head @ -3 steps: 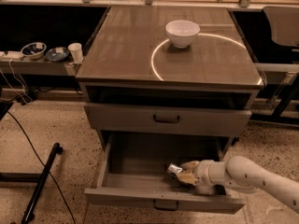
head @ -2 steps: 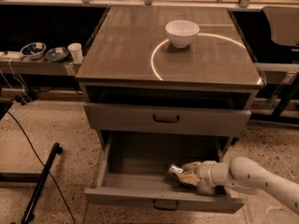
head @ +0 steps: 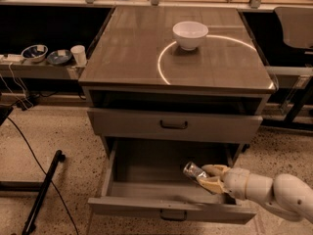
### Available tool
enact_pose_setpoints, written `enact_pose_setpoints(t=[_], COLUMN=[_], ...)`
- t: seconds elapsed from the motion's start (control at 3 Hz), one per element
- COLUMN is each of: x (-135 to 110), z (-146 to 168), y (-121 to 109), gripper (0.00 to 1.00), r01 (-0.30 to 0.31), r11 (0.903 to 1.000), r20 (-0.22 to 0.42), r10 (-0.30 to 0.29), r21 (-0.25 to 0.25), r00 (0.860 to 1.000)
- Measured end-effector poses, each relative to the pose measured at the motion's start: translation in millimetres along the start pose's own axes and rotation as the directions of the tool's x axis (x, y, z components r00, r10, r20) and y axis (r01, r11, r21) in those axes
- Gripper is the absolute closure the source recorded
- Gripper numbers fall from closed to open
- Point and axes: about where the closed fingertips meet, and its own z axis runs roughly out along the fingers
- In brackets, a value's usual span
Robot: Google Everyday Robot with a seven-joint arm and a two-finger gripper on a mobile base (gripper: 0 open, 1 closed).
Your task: Pick redbull can from middle drawer and place on counter
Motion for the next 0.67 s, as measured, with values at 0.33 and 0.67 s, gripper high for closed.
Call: enact_pose_setpoints(t=[0.33,0.67], x=[-58.1,-121.6], z=[-62.2,-116.4], y=[8.4,8.4], gripper=[1.00,1.00], r01=[0.075,0.162], r11=[0.9951,0.9813], r20=[0.099,0.129], r10=[-0.081,-0.175], r21=[0.065,0.104], r00=[0.992,0.976])
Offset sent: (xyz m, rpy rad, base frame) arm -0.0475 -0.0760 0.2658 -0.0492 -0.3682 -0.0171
